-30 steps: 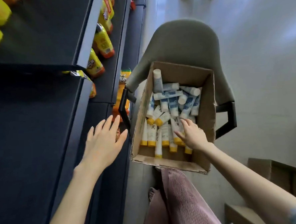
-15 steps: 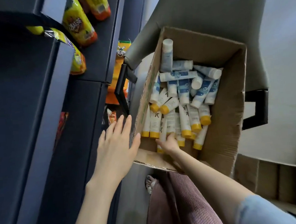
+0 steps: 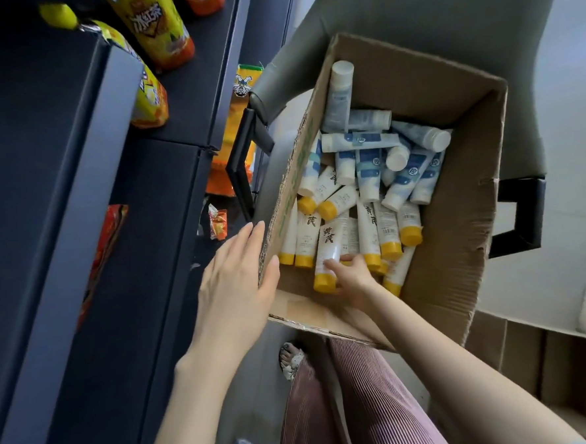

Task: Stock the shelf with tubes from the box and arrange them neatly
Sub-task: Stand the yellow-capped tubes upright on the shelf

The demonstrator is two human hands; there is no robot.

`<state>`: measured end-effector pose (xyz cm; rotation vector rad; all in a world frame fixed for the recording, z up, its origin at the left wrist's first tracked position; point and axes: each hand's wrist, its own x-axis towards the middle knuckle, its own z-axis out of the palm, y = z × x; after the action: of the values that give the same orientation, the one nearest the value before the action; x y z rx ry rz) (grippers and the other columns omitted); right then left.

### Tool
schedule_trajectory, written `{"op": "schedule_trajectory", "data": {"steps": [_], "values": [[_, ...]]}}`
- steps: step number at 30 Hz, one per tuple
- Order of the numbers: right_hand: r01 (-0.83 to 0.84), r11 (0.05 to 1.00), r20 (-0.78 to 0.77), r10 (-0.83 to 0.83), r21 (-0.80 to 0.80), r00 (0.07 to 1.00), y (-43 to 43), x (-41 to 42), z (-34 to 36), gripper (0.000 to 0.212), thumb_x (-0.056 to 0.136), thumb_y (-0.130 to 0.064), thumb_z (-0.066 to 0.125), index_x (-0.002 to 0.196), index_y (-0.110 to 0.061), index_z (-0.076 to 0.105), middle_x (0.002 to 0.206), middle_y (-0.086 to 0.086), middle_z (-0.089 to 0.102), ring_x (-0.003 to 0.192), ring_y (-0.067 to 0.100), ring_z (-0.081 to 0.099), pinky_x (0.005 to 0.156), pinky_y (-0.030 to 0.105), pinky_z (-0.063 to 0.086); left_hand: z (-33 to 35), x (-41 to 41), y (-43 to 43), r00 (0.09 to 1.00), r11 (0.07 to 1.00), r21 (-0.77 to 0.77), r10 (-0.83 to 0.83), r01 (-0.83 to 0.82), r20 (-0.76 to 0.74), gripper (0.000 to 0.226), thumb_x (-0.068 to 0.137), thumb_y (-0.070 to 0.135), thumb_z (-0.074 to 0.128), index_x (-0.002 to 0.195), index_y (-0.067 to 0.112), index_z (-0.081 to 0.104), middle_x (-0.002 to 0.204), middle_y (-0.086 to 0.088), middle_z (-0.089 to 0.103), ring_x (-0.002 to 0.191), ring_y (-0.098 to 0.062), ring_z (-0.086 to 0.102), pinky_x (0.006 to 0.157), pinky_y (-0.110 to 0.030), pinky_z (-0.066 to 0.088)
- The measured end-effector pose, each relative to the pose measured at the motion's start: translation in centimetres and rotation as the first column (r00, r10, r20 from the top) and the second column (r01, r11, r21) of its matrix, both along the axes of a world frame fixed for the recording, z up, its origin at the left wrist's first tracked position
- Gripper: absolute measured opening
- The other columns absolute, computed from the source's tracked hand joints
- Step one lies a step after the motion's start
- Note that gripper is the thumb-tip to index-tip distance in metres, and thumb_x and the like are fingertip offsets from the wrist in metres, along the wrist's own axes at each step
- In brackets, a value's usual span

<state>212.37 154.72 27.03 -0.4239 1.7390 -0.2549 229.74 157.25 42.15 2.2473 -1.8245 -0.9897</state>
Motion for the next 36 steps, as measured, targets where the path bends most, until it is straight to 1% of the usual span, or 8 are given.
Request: {"op": "schedule_trajectory", "data": {"steps": [7, 11, 16, 25, 28, 31, 33, 36], "values": [[0.183, 0.981, 0.472, -0.129, -0.070, 0.872, -1.7, -2.2, 7.2, 0.034, 0.092, -0.015, 0.059, 0.124, -0.010, 0.049, 0.095, 0.012, 0.071, 0.073, 0.020, 0.068, 0.057, 0.029, 0.056, -0.4, -1.8, -1.5, 0.995, 1.000, -0.004, 0.024, -0.024, -0.099, 0.063, 0.097, 0.048, 0.028, 0.152, 0.025, 0.008, 0.159, 0.010, 0.011, 0.145, -0.005, 0.004, 0.117, -0.034, 0.006], [0.152, 0.971, 0.693, 0.018, -0.183, 0.721, -1.8, -2.3, 10.5, 0.044, 0.081, -0.024, 0.067, 0.123, -0.016, 0.055, 0.108, 0.010, 0.070, 0.086, 0.019, 0.067, 0.071, 0.029, 0.055, -0.3, -2.9, -2.3, 0.937, 0.990, 0.060, 0.143, -0.130, -0.319, 0.061, 0.095, 0.051, 0.036, 0.149, 0.027, 0.025, 0.154, 0.006, 0.029, 0.143, -0.010, 0.021, 0.117, -0.043, 0.021], [0.128, 0.962, 0.766, 0.107, -0.240, 0.634, -1.6, -1.1, 12.0, 0.045, 0.079, -0.021, 0.068, 0.121, -0.018, 0.056, 0.114, 0.011, 0.068, 0.096, 0.021, 0.065, 0.081, 0.028, 0.054, 0.7, -3.7, -2.9, 0.704, 0.917, 0.053, 0.339, -0.395, -0.624, 0.019, 0.086, 0.044, 0.057, 0.099, 0.032, 0.062, 0.099, 0.014, 0.069, 0.094, -0.001, 0.064, 0.070, -0.015, 0.049], [0.088, 0.958, 0.762, 0.158, -0.271, 0.628, -1.1, -1.1, 11.2, 0.029, 0.087, -0.020, 0.066, 0.115, -0.023, 0.063, 0.116, 0.006, 0.068, 0.103, 0.021, 0.066, 0.081, 0.030, 0.055, 0.6, -3.5, -2.9, 0.430, 0.829, 0.172, 0.440, -0.532, -0.788, 0.023, 0.078, 0.028, 0.067, 0.099, 0.020, 0.067, 0.097, 0.013, 0.073, 0.088, 0.000, 0.068, 0.066, -0.010, 0.050], [-0.014, 0.941, 0.639, 0.240, -0.337, 0.731, -1.2, -1.8, 9.5, 0.028, 0.087, -0.029, 0.066, 0.115, -0.021, 0.064, 0.119, 0.003, 0.066, 0.110, 0.021, 0.064, 0.087, 0.031, 0.054, 0.2, -3.1, -2.8, 0.400, 0.807, 0.197, 0.469, -0.557, -0.788, 0.025, 0.077, 0.027, 0.067, 0.099, 0.018, 0.066, 0.095, 0.012, 0.074, 0.088, 0.000, 0.068, 0.067, -0.010, 0.050], [-0.274, 0.868, 0.092, 0.340, -0.415, 0.936, -1.7, -3.1, 6.1, 0.033, 0.090, -0.026, 0.064, 0.121, -0.017, 0.057, 0.127, -0.001, 0.059, 0.124, 0.021, 0.052, 0.096, 0.026, 0.045, 0.0, -2.3, -2.7, 0.388, 0.784, 0.209, 0.496, -0.584, -0.777, 0.028, 0.071, 0.031, 0.068, 0.095, 0.020, 0.061, 0.093, 0.012, 0.073, 0.089, -0.004, 0.069, 0.069, -0.016, 0.054], [-0.449, 0.826, -0.226, 0.391, -0.342, 0.892, -2.0, -4.3, 3.9, 0.046, 0.092, -0.024, 0.061, 0.133, -0.008, 0.046, 0.137, 0.007, 0.050, 0.129, 0.023, 0.044, 0.102, 0.030, 0.039, -0.1, -1.6, -2.6, 0.402, 0.785, 0.207, 0.501, -0.584, -0.766, 0.030, 0.069, 0.032, 0.069, 0.095, 0.019, 0.060, 0.096, 0.011, 0.073, 0.091, -0.006, 0.069, 0.072, -0.020, 0.056], [-0.600, 0.770, -0.414, 0.485, -0.216, 0.771, -2.3, -5.2, 1.5, 0.052, 0.094, -0.020, 0.057, 0.138, 0.002, 0.037, 0.139, 0.019, 0.043, 0.130, 0.030, 0.040, 0.103, 0.032, 0.032, -0.3, -1.0, -2.4, 0.420, 0.798, 0.208, 0.496, -0.566, -0.760, 0.032, 0.069, 0.033, 0.069, 0.096, 0.020, 0.060, 0.098, 0.011, 0.073, 0.093, -0.007, 0.069, 0.074, -0.022, 0.057]]}}
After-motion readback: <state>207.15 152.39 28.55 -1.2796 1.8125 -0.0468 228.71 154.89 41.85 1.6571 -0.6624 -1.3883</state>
